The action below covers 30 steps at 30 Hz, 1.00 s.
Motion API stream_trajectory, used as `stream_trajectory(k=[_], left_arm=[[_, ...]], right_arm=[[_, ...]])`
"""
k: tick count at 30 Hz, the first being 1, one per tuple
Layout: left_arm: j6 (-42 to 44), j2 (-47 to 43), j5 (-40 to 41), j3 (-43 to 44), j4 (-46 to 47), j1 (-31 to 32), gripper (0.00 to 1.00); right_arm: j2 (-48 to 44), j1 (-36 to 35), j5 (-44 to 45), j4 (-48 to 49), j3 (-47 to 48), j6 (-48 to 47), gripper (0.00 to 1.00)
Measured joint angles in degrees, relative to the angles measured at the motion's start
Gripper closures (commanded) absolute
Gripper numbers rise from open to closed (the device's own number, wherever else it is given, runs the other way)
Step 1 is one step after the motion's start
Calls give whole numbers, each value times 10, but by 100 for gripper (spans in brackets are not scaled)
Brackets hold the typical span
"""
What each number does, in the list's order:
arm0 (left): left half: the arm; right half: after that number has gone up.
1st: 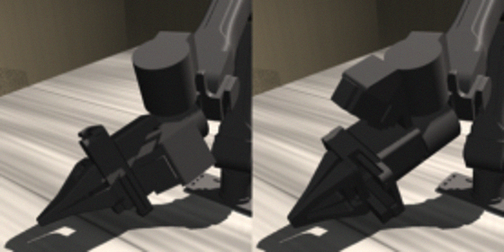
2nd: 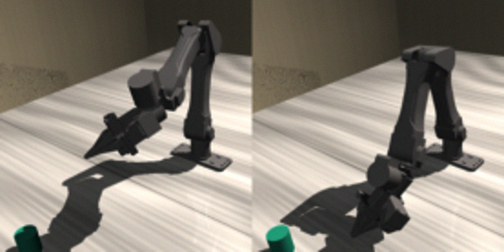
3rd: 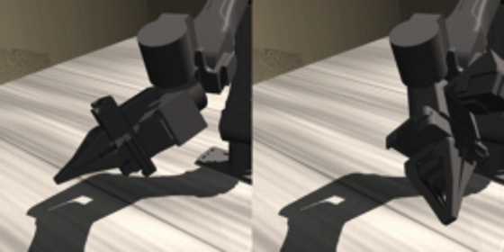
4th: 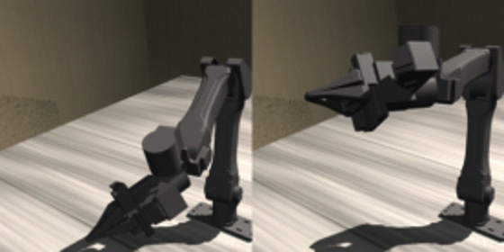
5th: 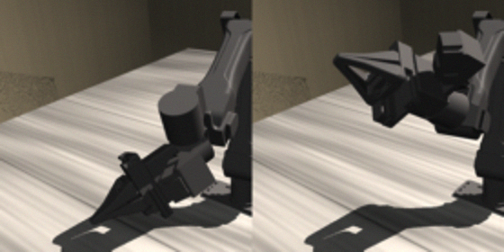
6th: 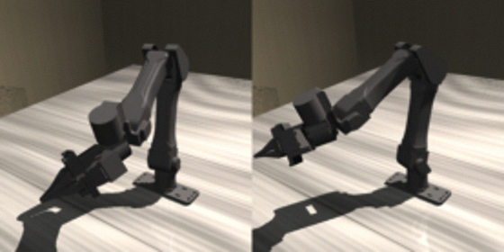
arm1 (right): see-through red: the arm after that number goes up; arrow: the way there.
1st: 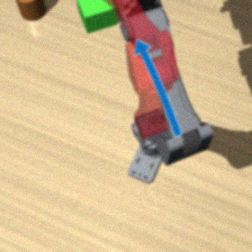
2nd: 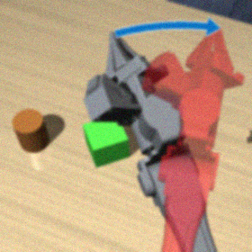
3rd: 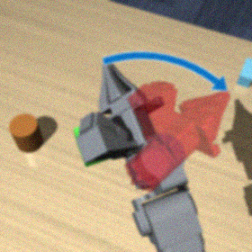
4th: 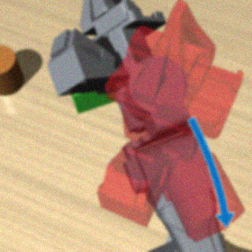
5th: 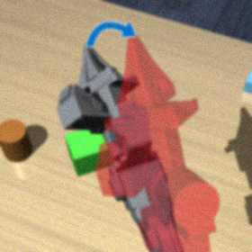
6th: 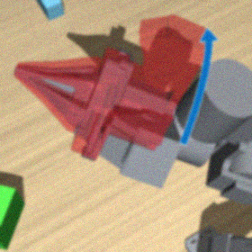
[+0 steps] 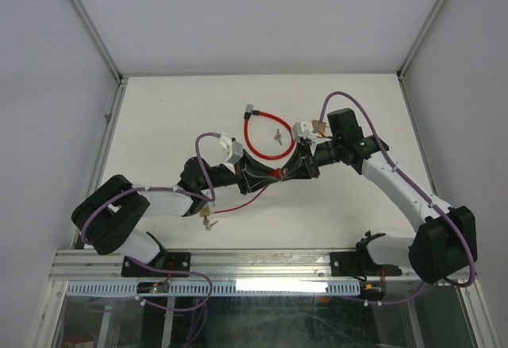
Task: Lock with the key
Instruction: Pick up the lock from the center of the board.
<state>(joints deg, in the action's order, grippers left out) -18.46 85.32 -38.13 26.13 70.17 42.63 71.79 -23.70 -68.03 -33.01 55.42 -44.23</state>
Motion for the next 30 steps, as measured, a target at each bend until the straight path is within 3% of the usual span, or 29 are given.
stream_trajectory(k=[9, 15, 30], left_arm=[[0, -6, 3, -10, -1, -5, 73], [-1, -9, 2, -15, -1, -7, 80], [-18, -2, -14, -15, 2, -7, 78]], right_arm=[[1, 10, -13, 2, 0, 7, 100], [1, 10, -15, 4, -1, 9, 100], [17, 12, -29, -2, -2, 7, 100]])
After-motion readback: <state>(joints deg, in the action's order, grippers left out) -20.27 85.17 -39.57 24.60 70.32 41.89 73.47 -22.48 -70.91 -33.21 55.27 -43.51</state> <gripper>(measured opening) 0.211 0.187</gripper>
